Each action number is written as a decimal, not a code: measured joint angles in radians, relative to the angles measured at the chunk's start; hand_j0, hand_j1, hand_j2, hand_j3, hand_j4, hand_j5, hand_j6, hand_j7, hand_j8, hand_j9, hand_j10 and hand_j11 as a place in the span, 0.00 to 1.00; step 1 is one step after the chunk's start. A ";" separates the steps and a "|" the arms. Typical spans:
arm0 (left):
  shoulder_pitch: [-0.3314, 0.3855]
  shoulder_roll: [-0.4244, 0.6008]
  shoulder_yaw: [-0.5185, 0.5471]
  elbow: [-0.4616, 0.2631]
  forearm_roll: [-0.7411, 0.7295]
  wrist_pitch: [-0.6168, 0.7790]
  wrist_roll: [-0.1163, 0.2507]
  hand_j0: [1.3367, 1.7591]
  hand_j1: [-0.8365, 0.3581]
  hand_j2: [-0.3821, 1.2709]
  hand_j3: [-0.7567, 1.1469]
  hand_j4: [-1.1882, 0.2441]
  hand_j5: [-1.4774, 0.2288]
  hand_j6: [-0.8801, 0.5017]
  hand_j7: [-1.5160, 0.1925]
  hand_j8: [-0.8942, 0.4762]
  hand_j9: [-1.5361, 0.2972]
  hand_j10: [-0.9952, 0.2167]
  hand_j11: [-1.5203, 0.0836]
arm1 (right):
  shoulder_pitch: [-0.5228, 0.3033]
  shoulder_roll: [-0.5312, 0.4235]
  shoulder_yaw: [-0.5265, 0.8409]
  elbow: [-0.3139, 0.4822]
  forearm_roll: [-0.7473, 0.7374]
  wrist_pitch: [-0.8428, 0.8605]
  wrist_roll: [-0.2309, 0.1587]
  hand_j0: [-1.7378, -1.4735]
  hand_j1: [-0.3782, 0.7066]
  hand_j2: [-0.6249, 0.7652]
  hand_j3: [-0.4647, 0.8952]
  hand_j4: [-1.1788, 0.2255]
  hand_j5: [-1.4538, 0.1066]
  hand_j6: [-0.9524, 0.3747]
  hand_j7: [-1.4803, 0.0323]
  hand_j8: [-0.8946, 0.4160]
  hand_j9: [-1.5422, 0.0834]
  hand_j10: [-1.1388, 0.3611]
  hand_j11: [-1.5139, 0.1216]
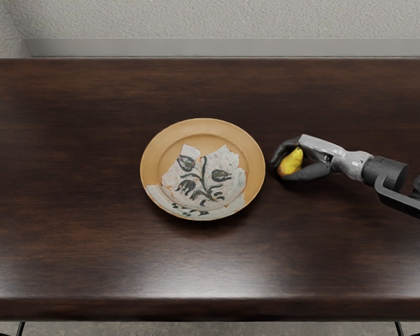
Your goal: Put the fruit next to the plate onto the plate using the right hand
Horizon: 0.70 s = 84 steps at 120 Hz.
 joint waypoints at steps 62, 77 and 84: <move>0.000 0.000 0.001 0.000 0.000 0.000 0.000 0.76 0.98 0.23 0.40 0.82 0.85 0.63 0.88 0.64 0.83 0.81 0.94 | 0.040 -0.006 0.001 -0.016 -0.011 0.096 0.001 0.34 0.78 0.64 0.34 0.25 0.20 0.28 0.25 0.56 0.24 0.63 0.22; 0.000 0.000 0.001 0.000 0.000 0.000 0.000 0.76 0.98 0.23 0.40 0.82 0.85 0.63 0.88 0.64 0.83 0.81 0.94 | 0.070 -0.011 0.007 -0.016 -0.013 0.136 0.007 0.34 0.77 0.63 0.34 0.25 0.18 0.28 0.24 0.56 0.24 0.63 0.21; 0.000 0.000 0.001 0.000 0.000 0.000 0.000 0.76 0.98 0.23 0.40 0.82 0.85 0.63 0.88 0.64 0.83 0.81 0.94 | 0.089 -0.026 0.010 -0.016 -0.013 0.165 0.028 0.35 0.74 0.61 0.34 0.25 0.17 0.26 0.24 0.55 0.24 0.62 0.21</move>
